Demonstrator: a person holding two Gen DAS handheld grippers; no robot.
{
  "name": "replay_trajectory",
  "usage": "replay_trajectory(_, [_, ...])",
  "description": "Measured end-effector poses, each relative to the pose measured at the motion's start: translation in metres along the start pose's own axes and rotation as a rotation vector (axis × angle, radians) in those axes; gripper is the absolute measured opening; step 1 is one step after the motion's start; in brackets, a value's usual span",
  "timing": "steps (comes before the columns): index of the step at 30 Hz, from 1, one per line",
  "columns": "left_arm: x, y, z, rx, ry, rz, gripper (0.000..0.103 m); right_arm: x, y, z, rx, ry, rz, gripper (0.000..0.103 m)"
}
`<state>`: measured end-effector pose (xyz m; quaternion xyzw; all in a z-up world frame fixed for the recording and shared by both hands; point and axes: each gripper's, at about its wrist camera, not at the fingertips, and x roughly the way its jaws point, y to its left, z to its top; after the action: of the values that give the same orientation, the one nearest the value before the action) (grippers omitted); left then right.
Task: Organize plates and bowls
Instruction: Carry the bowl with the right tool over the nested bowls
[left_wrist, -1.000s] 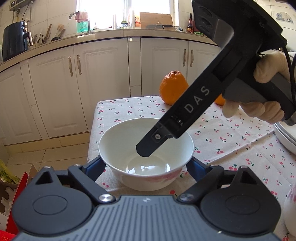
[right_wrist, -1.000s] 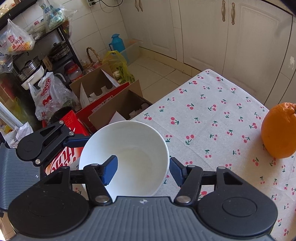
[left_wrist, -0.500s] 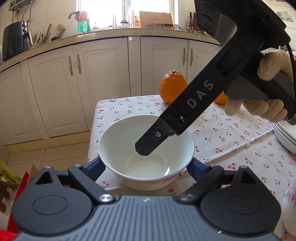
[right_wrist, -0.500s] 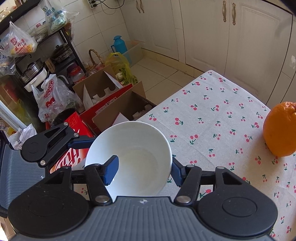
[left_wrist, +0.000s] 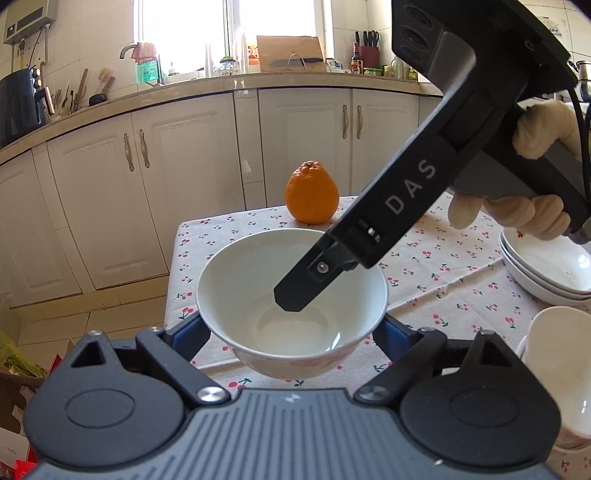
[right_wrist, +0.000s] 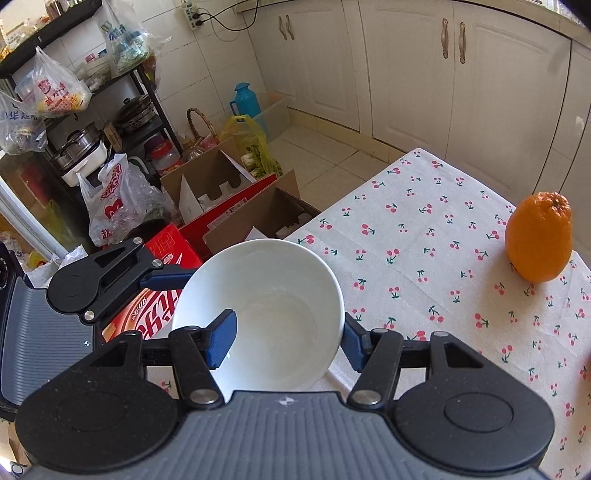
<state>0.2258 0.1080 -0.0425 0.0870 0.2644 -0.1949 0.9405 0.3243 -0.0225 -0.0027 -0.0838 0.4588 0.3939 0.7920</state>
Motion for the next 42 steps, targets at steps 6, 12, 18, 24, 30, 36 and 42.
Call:
replay_trajectory(6, [-0.024, -0.019, 0.004, 0.009, -0.004, -0.012, 0.093, -0.028, 0.016, -0.017, 0.004, -0.022, -0.017, 0.066])
replay_trajectory(12, [-0.049, -0.04, 0.007, 0.026, -0.023, -0.02, 0.093, -0.057, 0.027, -0.037, 0.022, -0.042, -0.004, 0.066])
replay_trajectory(18, [-0.068, -0.058, 0.008, 0.017, -0.03, -0.045, 0.093, -0.082, 0.038, -0.059, 0.018, -0.058, -0.011, 0.067])
replay_trajectory(24, [-0.081, -0.076, 0.006, 0.004, -0.039, -0.078, 0.093, -0.104, 0.043, -0.083, 0.023, -0.077, -0.02, 0.067])
replay_trajectory(30, [-0.09, -0.094, 0.004, 0.005, -0.042, -0.104, 0.094, -0.119, 0.045, -0.105, 0.037, -0.089, -0.034, 0.067])
replay_trajectory(36, [-0.093, -0.11, 0.0, 0.018, -0.036, -0.13, 0.094, -0.13, 0.046, -0.127, 0.062, -0.098, -0.05, 0.067])
replay_trajectory(42, [-0.094, -0.126, -0.005, 0.031, -0.027, -0.157, 0.094, -0.14, 0.047, -0.145, 0.076, -0.104, -0.072, 0.067])
